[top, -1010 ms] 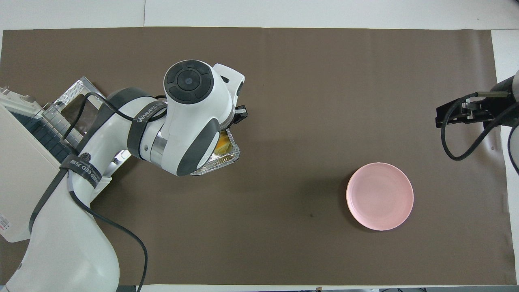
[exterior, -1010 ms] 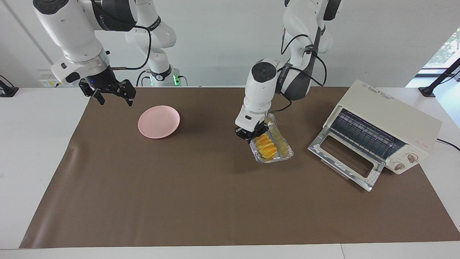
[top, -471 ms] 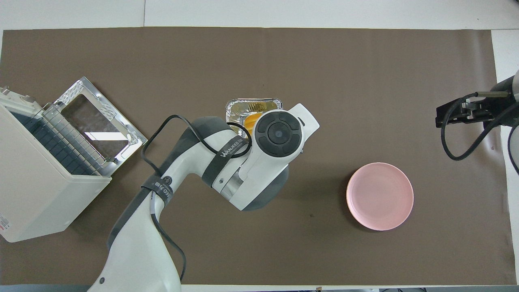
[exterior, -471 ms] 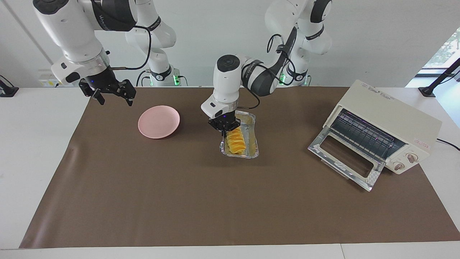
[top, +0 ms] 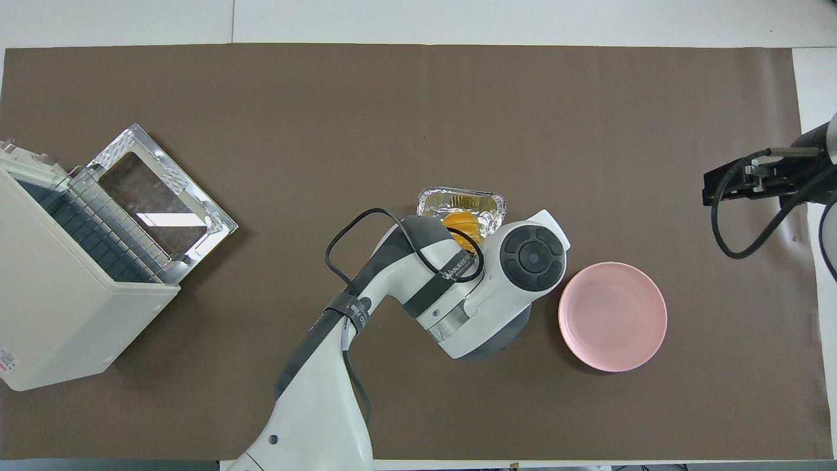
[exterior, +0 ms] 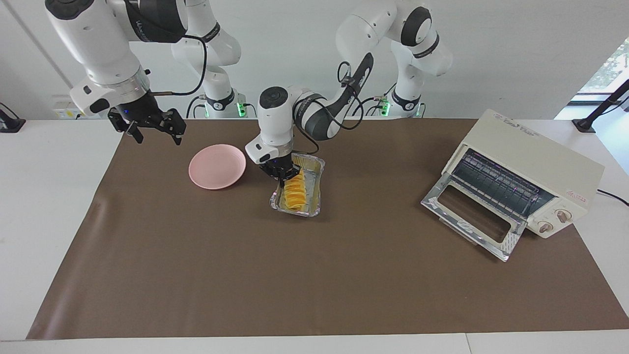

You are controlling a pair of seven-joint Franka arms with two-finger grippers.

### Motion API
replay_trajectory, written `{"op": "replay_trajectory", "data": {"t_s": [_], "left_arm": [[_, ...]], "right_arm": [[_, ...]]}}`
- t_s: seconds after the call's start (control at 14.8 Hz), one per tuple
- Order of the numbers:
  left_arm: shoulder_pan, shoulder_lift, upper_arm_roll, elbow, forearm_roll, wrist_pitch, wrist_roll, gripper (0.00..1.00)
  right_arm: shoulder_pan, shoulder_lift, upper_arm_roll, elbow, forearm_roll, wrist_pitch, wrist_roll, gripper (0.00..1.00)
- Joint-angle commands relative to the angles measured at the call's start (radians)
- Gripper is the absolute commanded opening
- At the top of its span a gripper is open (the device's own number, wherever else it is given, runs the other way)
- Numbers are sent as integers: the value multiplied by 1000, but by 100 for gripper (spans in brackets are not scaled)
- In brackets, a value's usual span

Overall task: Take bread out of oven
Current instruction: 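Pull the foil tray out with the left gripper toward the plate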

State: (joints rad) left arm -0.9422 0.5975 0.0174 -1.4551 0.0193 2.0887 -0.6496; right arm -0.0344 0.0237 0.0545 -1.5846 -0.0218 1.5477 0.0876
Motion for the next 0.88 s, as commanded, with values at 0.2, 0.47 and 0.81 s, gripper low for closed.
{"op": "replay_trajectory", "data": {"t_s": [0.2,0.47,0.81], "left_arm": [[-35,38,21,32,54,13,-110,0],[-32,45,21,53,51,10,-110,56],[25,42,24,168,2,-85,-113,100]], "right_arm": [[-15,-10,8,-6,5,-11,-15,100],[-13,-10,8,-6,5,-9,-17,100],[-12,-10,8,-11,5,-5,-11,100]]}}
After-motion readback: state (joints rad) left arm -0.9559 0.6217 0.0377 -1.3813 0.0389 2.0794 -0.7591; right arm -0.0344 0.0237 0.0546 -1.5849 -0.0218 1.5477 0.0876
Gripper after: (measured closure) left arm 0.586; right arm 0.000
